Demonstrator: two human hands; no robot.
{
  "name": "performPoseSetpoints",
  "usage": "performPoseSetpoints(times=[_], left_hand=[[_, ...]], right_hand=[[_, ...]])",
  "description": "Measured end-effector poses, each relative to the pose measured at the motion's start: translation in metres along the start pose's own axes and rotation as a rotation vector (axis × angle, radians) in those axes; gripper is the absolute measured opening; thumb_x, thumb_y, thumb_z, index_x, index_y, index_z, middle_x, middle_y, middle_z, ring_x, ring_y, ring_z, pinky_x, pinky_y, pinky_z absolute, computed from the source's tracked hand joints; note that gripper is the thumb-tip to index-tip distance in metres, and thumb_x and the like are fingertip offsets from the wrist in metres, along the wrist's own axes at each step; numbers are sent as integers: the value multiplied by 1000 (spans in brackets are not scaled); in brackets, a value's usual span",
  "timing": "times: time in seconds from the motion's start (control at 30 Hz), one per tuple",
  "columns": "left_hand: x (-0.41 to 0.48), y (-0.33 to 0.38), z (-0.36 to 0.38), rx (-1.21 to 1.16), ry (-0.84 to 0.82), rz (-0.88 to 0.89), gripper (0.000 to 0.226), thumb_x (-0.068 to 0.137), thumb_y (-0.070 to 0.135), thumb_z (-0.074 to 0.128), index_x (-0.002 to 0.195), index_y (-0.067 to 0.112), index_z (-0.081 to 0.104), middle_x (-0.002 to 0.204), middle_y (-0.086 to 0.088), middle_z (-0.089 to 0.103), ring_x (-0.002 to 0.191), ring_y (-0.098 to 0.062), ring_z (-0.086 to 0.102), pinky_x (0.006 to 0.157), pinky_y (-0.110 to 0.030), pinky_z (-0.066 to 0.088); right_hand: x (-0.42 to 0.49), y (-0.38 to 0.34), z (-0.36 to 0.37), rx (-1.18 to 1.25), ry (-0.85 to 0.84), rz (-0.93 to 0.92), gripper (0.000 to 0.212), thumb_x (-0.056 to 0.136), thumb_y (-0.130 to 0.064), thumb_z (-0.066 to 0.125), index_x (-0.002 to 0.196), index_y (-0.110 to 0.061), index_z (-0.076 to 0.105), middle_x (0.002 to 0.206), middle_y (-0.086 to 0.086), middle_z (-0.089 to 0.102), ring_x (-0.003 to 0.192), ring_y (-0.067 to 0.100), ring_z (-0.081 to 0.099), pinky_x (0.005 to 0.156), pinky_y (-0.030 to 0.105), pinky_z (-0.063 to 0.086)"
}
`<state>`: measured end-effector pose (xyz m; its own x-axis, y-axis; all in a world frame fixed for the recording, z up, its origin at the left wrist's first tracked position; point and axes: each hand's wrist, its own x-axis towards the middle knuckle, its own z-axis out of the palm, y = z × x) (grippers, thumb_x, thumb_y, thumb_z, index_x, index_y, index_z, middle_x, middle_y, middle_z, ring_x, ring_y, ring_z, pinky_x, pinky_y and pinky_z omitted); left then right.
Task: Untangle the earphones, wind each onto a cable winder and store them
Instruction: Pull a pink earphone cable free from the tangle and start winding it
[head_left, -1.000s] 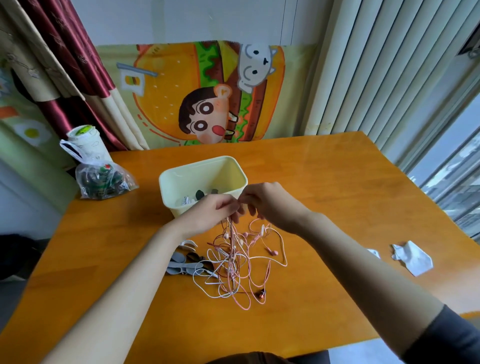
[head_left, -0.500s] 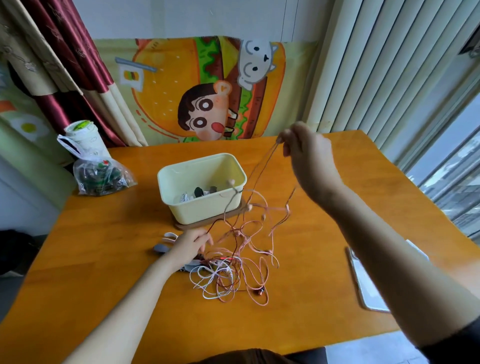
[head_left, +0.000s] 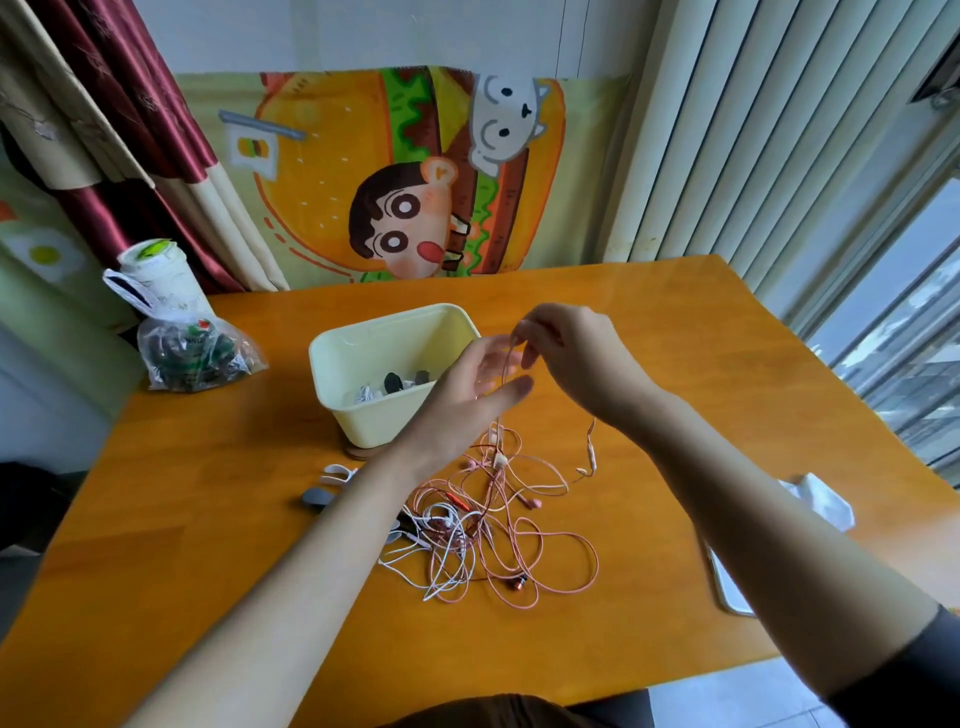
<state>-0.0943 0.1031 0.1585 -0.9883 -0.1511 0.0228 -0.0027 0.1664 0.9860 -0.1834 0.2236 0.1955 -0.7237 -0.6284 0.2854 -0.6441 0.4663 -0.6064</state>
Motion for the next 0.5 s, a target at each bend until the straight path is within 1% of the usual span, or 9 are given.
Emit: performPoseSetpoints(times=[0.03,0.07,0.1,0.13,0.2,0.27,0.37,0.43,0.5], left_hand=[[2,5,3,-34,1,18,22,96,23,54,118,25,51,97,4,62,92,-4,59,86,-18,46],[3,7,3,-36,23,22,13,98,23,50,110,22,56,76,2,58,73,-9,56,72,-20,48],[4,5,-1,-4,56,15,15,100,24,45,101,21,60,61,4,49,58,-11,47,59,-22,43],[6,-1,-7,54,90,-7,22,102,25,42,93,21,62,53,7,40,51,-11,37,52,-25,35],[9,-13,-24,143,196,-62,30,102,23,40,81,22,61,50,7,32,49,-12,27,50,-28,22],[11,-22,-43,172,360,-126,31,102,20,38,78,20,57,56,4,32,51,-13,29,52,-28,24],[10,-36,-70,5,581,-250,30,104,20,35,79,16,51,57,2,30,51,-13,27,49,-25,25],[5,-43,-79,-158,649,-337,27,104,22,35,84,13,51,59,3,31,50,-9,26,47,-21,22],[1,-46,-75,-243,619,-381,26,104,23,37,87,11,53,63,3,40,49,-7,29,50,-22,22]], right_hand=[[-1,1,-1,-22,-22,-7,21,98,-21,47,82,-22,61,68,-13,59,69,9,60,66,27,49],[-1,3,-4,-44,-54,-17,20,97,-23,49,81,-24,61,68,-15,59,70,10,61,67,30,50],[-2,4,-7,-59,-96,-26,18,96,-24,51,81,-25,61,67,-16,59,69,9,61,66,31,51],[-4,6,-9,-65,-144,-26,15,95,-27,54,82,-25,62,67,-16,59,68,7,60,65,30,50],[-8,16,-13,-85,-229,13,10,91,-32,59,85,-24,63,67,-14,61,65,3,58,59,25,46],[-14,36,-9,-112,-318,97,13,88,-34,62,82,-23,63,66,-12,62,60,2,55,57,22,43],[-29,79,5,-80,-427,278,19,89,-30,63,72,-22,62,63,-9,63,53,0,51,53,16,39],[-38,99,9,59,-401,401,20,92,-25,60,78,-11,65,63,-2,61,55,6,53,54,11,43],[-40,104,9,177,-286,453,23,94,-22,55,78,-9,64,59,1,53,52,11,52,60,22,54]])
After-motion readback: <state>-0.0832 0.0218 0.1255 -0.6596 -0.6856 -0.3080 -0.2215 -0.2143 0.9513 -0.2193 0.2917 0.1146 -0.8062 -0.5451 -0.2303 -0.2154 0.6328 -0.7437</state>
